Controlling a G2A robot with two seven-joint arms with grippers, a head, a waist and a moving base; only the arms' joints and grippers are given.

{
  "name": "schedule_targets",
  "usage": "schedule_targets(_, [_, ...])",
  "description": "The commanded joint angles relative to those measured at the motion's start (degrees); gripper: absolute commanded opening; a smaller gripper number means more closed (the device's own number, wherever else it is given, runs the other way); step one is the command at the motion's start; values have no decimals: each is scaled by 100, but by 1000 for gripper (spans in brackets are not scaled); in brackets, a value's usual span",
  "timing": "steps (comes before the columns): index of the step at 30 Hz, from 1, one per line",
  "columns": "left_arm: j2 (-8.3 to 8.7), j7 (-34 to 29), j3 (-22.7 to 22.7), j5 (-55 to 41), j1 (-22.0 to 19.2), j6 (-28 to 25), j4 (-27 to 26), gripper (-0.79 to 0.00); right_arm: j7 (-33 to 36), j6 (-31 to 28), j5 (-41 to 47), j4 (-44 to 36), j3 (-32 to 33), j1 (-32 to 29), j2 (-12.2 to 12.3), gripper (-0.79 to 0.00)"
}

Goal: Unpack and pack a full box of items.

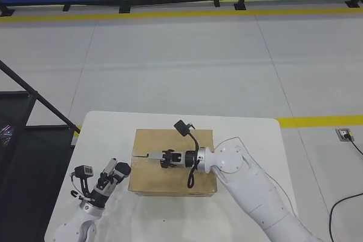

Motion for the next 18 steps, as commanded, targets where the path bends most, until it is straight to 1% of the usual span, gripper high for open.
schedule_targets(1, [1, 10, -5, -8, 19, -8, -11, 0, -87, 236, -165, -200, 112, -125, 54, 0])
schedule_targets(5, [7, 14, -26, -2, 54, -13, -35, 0, -106, 560, -314, -428, 312, -294, 139, 0])
schedule_targets(10, [14, 23, -56, -5, 92, -8, -70, 0, -42, 636, -388, -753, 583, -546, 245, 0])
schedule_targets(18, [23, 10, -70, -9, 105, -6, -98, 0, -301, 1161, -812, -1376, 1060, -1047, 427, 0])
